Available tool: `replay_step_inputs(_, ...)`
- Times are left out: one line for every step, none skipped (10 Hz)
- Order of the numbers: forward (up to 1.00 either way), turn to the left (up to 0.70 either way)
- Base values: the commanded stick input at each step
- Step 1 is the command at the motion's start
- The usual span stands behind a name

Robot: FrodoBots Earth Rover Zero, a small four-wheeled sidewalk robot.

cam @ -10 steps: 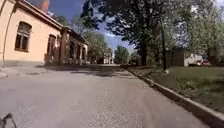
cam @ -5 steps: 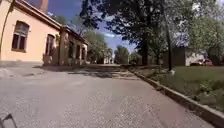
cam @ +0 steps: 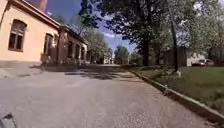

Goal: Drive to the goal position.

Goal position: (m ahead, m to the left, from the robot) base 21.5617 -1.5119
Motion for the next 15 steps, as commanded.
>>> replay_step_inputs(0.70,0.06)
replay_step_inputs(0.70,0.06)
replay_step_inputs(0.70,0.06)
replay_step_inputs(0.70,0.06)
replay_step_inputs(0.70,0.06)
replay_step_inputs(0.70,0.06)
replay_step_inputs(0.70,0.06)
replay_step_inputs(0.70,0.06)
replay_step_inputs(0.70,0.06)
replay_step_inputs(0.70,0.06)
replay_step_inputs(0.70,0.06)
replay_step_inputs(0.70,0.06)
replay_step_inputs(0.70,0.06)
replay_step_inputs(0.70,0.06)
replay_step_inputs(0.70,0.06)
